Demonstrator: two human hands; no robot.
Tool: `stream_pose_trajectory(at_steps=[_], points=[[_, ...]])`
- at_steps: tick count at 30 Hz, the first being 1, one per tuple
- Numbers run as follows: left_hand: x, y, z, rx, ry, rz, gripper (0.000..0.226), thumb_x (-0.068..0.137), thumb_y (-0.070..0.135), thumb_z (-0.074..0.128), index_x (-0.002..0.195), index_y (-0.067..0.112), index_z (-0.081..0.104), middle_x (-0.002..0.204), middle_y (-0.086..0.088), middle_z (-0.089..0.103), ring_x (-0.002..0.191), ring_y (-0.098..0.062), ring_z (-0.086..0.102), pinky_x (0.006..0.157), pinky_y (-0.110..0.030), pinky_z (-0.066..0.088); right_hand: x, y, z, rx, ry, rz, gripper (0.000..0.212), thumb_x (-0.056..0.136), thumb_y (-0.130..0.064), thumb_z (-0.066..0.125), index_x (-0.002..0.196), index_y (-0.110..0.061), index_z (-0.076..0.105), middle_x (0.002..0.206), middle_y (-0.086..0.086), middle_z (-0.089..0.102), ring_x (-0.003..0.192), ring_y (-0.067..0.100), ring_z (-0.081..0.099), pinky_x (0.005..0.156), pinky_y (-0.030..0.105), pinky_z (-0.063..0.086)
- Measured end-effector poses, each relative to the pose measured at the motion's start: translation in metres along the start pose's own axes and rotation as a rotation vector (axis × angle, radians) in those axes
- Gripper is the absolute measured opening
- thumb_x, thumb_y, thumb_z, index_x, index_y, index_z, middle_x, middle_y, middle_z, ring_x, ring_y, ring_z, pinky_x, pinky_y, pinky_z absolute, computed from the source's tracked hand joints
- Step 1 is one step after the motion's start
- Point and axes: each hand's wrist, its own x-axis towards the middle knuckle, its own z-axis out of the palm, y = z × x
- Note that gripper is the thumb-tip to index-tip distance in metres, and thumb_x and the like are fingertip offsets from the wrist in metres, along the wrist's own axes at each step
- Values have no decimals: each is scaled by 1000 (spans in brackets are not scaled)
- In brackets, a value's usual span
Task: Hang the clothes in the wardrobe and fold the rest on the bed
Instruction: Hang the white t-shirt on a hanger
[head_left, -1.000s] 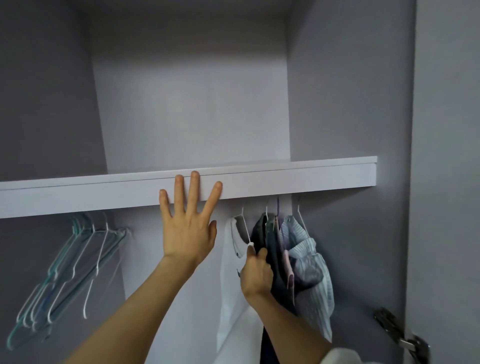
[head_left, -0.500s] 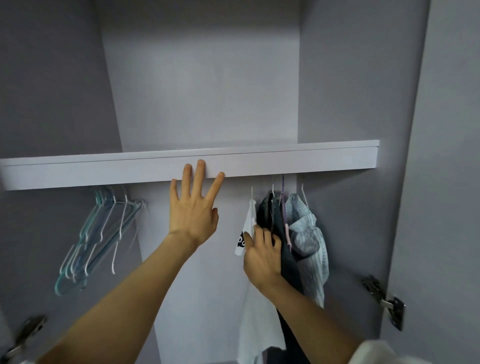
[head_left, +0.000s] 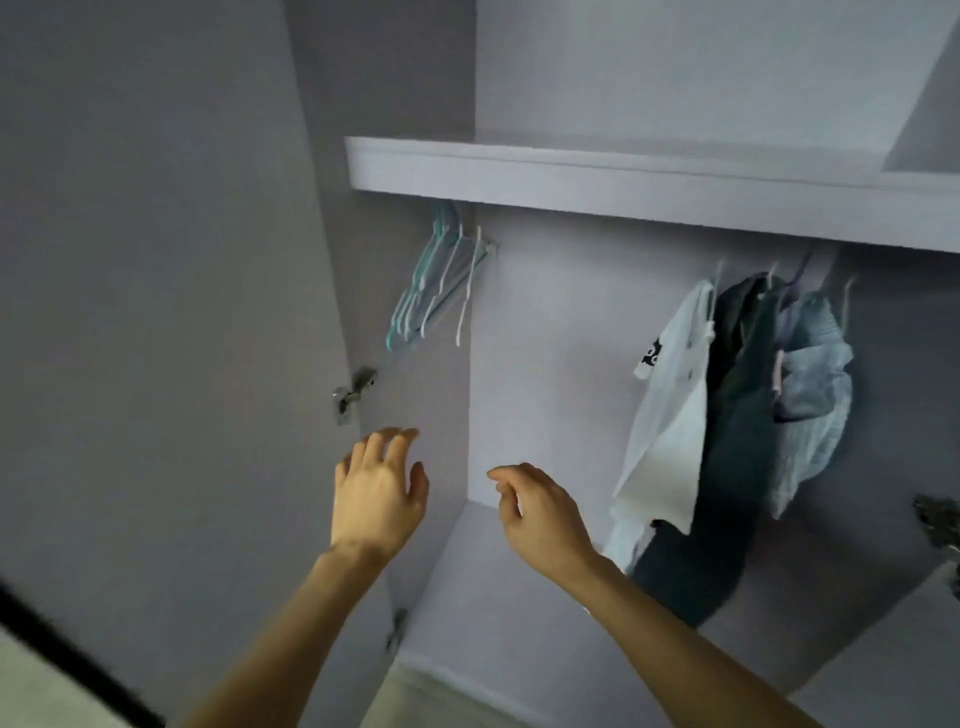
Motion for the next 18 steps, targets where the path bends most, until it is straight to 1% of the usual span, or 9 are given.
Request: stream_pose_trajectory(at_steps=[2, 6, 8, 10, 12, 14, 16, 17, 18], points=[[-39, -39, -7, 65, -30, -156, 40, 91, 23, 54, 130, 17, 53, 132, -6, 52, 119, -30, 47, 99, -40, 34, -2, -28, 36, 60, -124, -68, 29, 93, -9, 46, 117, -11, 61, 113, 6, 63, 103, 25, 59, 85, 33, 45], [-108, -96, -29, 132, -3, -444, 43, 92, 28, 49, 135, 22, 47, 136, 0, 49, 122, -24, 46, 100, -34, 34, -12, -79, 102, 134, -350, -208, 30, 91, -7, 48, 117, -9, 62, 117, 9, 60, 107, 26, 58, 88, 32, 43], [-155, -122, -48, 177, 34, -632, 43, 93, 28, 47, 136, 23, 46, 136, 1, 49, 123, -22, 46, 100, -32, 34, -25, -110, 142, 172, -521, -338, 30, 92, -8, 47, 118, -10, 62, 117, 7, 60, 108, 24, 58, 89, 30, 43], [-200, -137, -61, 189, 58, -781, 42, 94, 28, 46, 136, 23, 46, 137, 3, 48, 123, -20, 47, 99, -31, 35, -43, -135, 169, 215, -654, -448, 29, 93, -9, 47, 117, -11, 63, 117, 5, 62, 107, 23, 59, 89, 28, 44], [-266, -144, -80, 235, 133, -1006, 41, 96, 29, 44, 136, 23, 45, 138, 4, 48, 123, -18, 48, 100, -30, 37, -73, -172, 199, 273, -836, -614, 27, 94, -11, 47, 116, -11, 64, 116, 4, 63, 103, 23, 61, 87, 28, 45], [-322, -141, -97, 262, 179, -1183, 40, 96, 29, 43, 136, 24, 45, 138, 5, 48, 123, -17, 47, 99, -29, 37, -101, -205, 219, 302, -955, -743, 27, 94, -11, 47, 114, -12, 65, 113, 5, 64, 99, 25, 62, 85, 30, 46], [-366, -135, -109, 305, 238, -1334, 41, 95, 27, 44, 135, 24, 46, 138, 4, 48, 123, -19, 48, 97, -30, 39, -126, -236, 229, 322, -1053, -855, 26, 94, -10, 47, 113, -12, 65, 113, 6, 65, 100, 26, 62, 86, 32, 46], [-405, -118, -124, 341, 279, -1467, 41, 94, 26, 45, 135, 24, 46, 138, 3, 48, 123, -20, 48, 95, -31, 40, -159, -261, 237, 342, -1134, -945, 26, 94, -10, 47, 113, -13, 65, 115, 6, 65, 101, 26, 62, 87, 33, 46], [-410, -116, -127, 351, 308, -1480, 42, 94, 27, 45, 136, 24, 45, 138, 3, 48, 123, -20, 48, 94, -32, 41, -162, -268, 239, 324, -1157, -955, 27, 94, -10, 47, 114, -13, 65, 117, 6, 64, 102, 27, 62, 88, 33, 46]])
